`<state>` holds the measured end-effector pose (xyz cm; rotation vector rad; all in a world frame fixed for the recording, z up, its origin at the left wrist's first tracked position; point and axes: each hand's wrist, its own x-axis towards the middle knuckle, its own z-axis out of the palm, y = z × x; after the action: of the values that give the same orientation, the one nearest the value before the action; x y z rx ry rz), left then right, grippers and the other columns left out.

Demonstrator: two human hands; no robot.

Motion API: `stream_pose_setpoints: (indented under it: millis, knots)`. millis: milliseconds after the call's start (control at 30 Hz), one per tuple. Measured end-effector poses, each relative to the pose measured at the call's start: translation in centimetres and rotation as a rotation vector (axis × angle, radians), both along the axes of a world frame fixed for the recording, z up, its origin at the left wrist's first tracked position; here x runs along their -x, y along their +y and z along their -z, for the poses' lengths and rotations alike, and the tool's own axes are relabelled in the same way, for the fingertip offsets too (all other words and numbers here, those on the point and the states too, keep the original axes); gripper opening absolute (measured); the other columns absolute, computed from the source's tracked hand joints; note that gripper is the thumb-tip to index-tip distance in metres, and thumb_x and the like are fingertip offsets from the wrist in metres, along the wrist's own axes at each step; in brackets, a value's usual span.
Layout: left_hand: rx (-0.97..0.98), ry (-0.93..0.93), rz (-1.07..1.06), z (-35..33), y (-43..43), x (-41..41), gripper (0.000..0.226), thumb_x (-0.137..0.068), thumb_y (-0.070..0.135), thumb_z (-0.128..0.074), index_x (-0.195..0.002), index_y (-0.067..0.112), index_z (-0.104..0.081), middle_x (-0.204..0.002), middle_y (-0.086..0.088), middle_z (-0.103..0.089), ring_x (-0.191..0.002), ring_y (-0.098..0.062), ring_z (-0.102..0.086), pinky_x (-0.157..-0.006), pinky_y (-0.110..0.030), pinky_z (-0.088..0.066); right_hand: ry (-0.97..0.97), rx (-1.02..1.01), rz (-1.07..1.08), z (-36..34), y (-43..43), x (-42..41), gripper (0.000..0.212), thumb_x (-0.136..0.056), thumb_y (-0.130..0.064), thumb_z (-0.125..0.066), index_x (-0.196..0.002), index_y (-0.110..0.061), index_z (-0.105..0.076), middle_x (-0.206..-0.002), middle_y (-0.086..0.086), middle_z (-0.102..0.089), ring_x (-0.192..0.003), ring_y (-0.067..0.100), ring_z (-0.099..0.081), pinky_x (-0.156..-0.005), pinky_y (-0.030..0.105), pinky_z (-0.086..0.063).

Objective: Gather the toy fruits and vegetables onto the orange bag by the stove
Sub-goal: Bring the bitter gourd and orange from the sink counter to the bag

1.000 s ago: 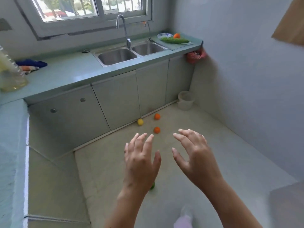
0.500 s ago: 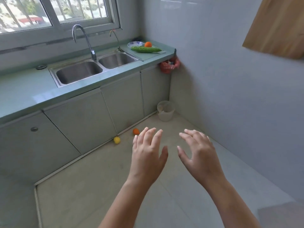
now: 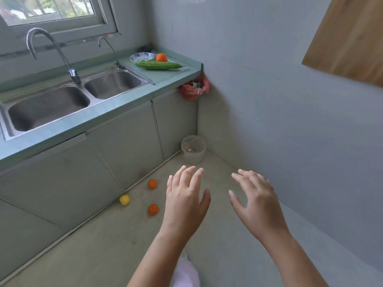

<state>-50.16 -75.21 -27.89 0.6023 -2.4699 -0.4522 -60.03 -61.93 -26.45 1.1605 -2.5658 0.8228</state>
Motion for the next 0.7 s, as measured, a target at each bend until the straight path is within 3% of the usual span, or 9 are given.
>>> stream_pose_setpoints:
  millis: [300, 700]
  knots:
    - [0.037, 0.077, -0.036, -1.9, -14.1, 9.6, 0.043, -0.081, 0.033, -0.044, -0.114, 0.010, -0.058, -0.114, -0.009, -0.063, -0.112, -0.033, -0.056, -0.091, -0.054, -0.041, 0.064, 0.041, -0.082, -3.4, -16.4, 10.2, 0.044, -0.080, -0.035, -0.044, -0.110, -0.009, -0.063, -0.112, 0.011, -0.063, -0.107, 0.033, -0.056, -0.089, 0.054, -0.045]
    - [-0.062, -0.014, -0.116, 0.5, -24.1, 17.5, 0.047, -0.081, 0.035, -0.043, -0.114, 0.007, -0.060, -0.114, -0.011, -0.062, -0.111, -0.035, -0.055, -0.088, -0.055, -0.045, 0.011, 0.049, -0.125, -1.2, -26.8, 19.9, 0.043, -0.078, -0.035, -0.044, -0.106, -0.009, -0.064, -0.110, 0.011, -0.064, -0.104, 0.034, -0.058, -0.087, 0.056, -0.045]
